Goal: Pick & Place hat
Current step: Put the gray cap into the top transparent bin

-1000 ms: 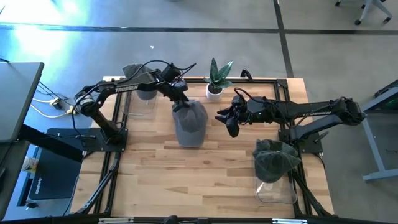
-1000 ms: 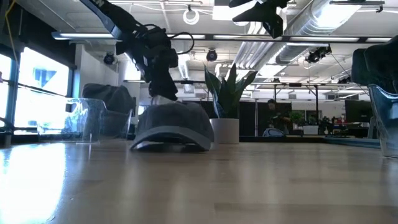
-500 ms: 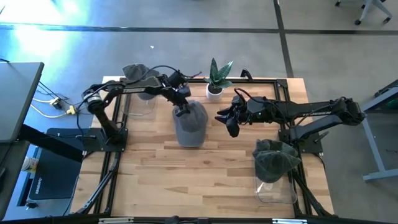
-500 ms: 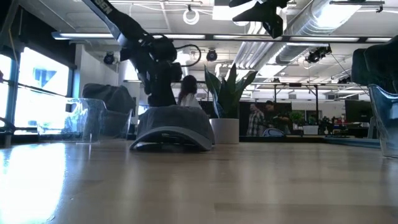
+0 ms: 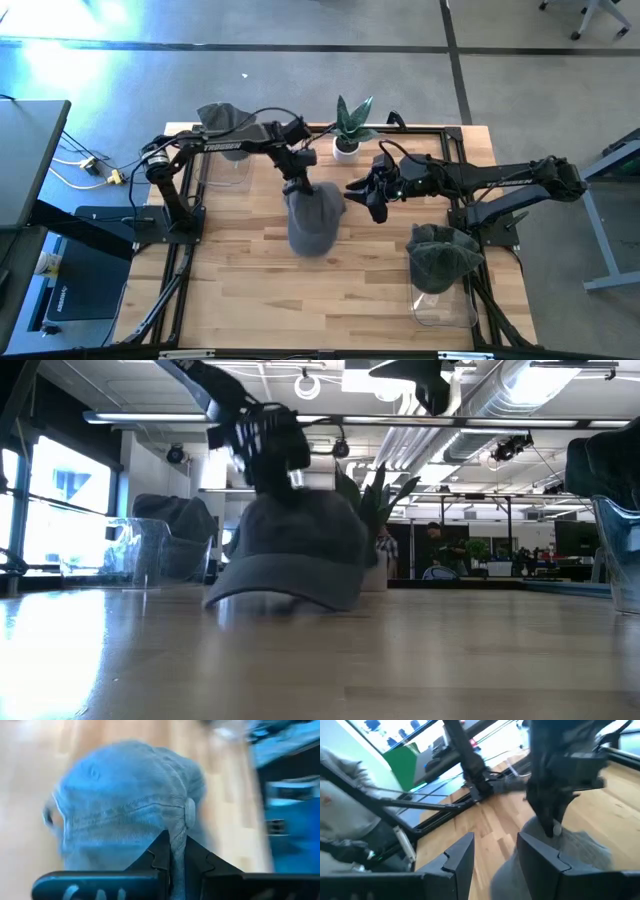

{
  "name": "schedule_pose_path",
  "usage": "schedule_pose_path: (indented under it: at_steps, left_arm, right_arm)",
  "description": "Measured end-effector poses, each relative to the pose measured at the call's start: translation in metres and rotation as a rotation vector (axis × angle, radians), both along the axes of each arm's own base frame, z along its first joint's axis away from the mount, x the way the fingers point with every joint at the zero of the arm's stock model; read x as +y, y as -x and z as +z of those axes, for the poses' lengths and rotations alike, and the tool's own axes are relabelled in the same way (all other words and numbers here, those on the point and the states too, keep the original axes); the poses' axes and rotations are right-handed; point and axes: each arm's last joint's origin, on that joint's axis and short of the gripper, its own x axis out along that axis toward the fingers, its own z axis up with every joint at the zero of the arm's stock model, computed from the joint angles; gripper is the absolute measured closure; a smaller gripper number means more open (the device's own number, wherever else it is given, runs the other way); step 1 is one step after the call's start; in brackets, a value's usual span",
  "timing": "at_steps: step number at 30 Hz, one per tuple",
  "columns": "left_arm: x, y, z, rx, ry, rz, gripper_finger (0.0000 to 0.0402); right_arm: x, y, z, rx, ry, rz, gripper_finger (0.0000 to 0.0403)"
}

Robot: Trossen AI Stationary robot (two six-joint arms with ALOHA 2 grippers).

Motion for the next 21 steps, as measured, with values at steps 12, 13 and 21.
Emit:
schedule_pose_path:
  at_steps: [12,13,21]
  left_arm:
    - [-0.017,-0.003,0.139,-0.341,0.334,-0.313,0.0395]
    - [-0.02,-0.004,0.145,-0.353,0.321,-0.323,0.0397]
    - [-0.04,-0.012,0.177,-0.375,0.227,-0.318,0.0399]
  right_arm:
    - [-0.002,0.02,0.035,-0.076,0.204,0.059,0.025]
    - [-0.004,0.022,0.04,-0.079,0.214,0.057,0.0244]
    - [-0.018,0.033,0.072,-0.032,0.328,0.106,0.0147]
